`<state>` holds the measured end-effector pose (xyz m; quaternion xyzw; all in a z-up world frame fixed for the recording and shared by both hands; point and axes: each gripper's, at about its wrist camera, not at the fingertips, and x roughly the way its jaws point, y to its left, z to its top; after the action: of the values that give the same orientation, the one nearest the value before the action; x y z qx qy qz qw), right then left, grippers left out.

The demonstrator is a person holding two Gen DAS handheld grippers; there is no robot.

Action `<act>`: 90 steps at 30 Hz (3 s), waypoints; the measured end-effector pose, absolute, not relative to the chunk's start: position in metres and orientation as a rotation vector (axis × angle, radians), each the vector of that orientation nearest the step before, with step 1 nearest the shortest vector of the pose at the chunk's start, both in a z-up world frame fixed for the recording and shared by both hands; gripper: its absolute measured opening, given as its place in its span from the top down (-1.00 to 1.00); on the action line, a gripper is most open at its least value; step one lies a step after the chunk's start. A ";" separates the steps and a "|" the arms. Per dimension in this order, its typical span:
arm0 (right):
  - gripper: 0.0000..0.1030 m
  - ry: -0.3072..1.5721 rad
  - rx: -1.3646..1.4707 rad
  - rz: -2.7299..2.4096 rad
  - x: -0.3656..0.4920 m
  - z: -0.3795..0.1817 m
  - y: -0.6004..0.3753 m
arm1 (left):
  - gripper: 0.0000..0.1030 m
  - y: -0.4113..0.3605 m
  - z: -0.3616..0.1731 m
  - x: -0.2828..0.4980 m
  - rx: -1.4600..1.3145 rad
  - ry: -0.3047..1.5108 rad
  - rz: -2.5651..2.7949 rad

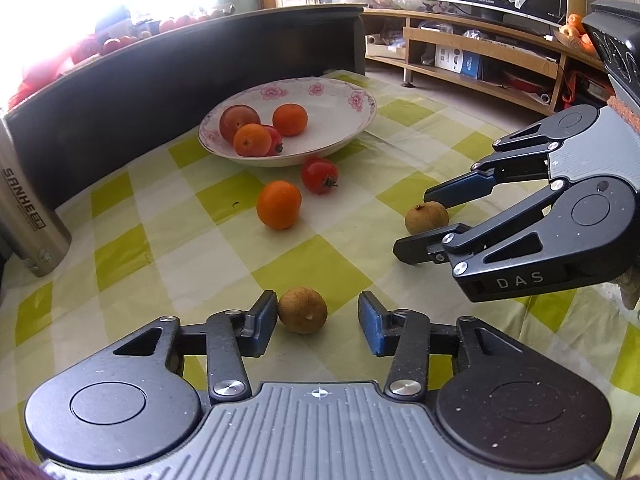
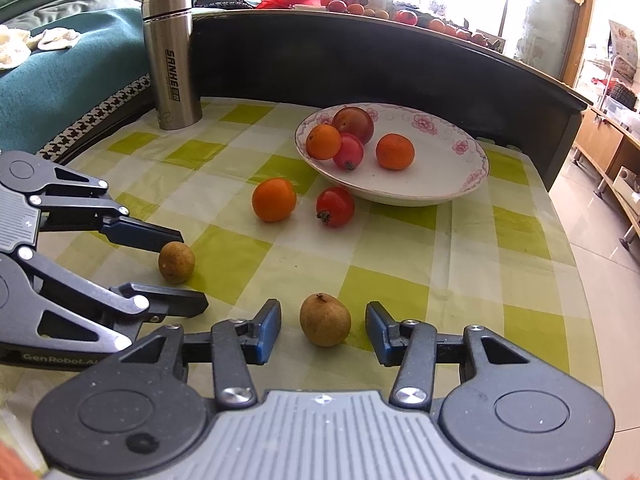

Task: Organize fruits
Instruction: 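Lift both brown fruits and carry them toward the white plate, then lower both brown fruits into the plate and open both grippers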

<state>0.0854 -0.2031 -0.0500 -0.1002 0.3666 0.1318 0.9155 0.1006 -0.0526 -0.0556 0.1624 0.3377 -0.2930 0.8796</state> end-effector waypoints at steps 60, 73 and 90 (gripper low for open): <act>0.35 0.689 -0.042 0.137 0.219 -0.014 -0.249 | 0.37 -0.119 -0.017 0.228 0.313 0.566 -0.508; 0.32 0.661 -0.030 0.138 0.218 -0.008 -0.249 | 0.17 -0.111 -0.006 0.227 0.303 0.544 -0.490; 0.30 0.653 -0.038 0.195 0.163 0.008 -0.232 | 0.11 -0.070 0.016 0.179 0.276 0.539 -0.500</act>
<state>0.1628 -0.2323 0.0085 -0.0186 0.3204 0.0957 0.9422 0.1788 -0.0696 0.0163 0.1343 0.2626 -0.2438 0.9239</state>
